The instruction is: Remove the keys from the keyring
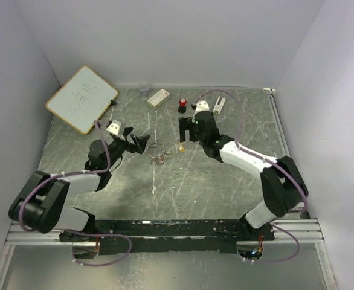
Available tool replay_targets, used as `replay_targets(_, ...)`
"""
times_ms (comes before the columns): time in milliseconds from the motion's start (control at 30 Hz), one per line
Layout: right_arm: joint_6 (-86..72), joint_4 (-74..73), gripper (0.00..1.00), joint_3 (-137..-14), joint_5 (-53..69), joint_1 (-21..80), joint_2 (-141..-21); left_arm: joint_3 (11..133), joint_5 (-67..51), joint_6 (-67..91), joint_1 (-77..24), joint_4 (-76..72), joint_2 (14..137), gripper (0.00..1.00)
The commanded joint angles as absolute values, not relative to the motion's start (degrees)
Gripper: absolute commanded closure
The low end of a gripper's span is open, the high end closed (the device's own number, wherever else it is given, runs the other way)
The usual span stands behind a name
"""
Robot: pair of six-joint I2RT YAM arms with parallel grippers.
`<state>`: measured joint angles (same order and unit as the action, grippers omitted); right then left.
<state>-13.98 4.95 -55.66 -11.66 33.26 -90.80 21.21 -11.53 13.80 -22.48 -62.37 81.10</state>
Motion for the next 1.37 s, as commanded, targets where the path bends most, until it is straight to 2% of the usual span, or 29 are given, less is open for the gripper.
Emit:
replay_targets(0, -13.2, 6.3, 0.00, -51.9, -20.5, 33.1, -85.3, 19.6, -8.0, 9.8, -22.3, -55.5, 74.2, 0.00)
replay_targets(300, -14.1, 6.1, 0.00, -45.9, -41.6, 33.1, -71.5, 16.8, -6.0, 8.1, -22.3, -48.6, 61.5, 0.00)
replay_targets(533, -12.0, 8.1, 0.00, -43.1, -56.1, 33.1, -64.1, 17.4, -5.5, 6.5, -22.3, -43.9, 57.3, 0.00)
replay_targets(933, -9.0, 9.5, 0.00, -39.4, -61.5, 33.0, -52.3, 17.0, -4.7, 6.1, -22.3, -39.9, 52.3, 0.00)
replay_targets(1100, -8.3, 9.5, 0.00, -38.7, -62.3, 33.0, -51.1, 17.0, -4.9, 6.5, -22.4, -40.6, 52.6, 0.00)
replay_targets(1333, -6.5, 10.1, 0.00, -38.7, -55.4, 33.1, -51.2, 17.3, -5.0, 6.7, -22.3, -40.3, 52.9, 0.00)
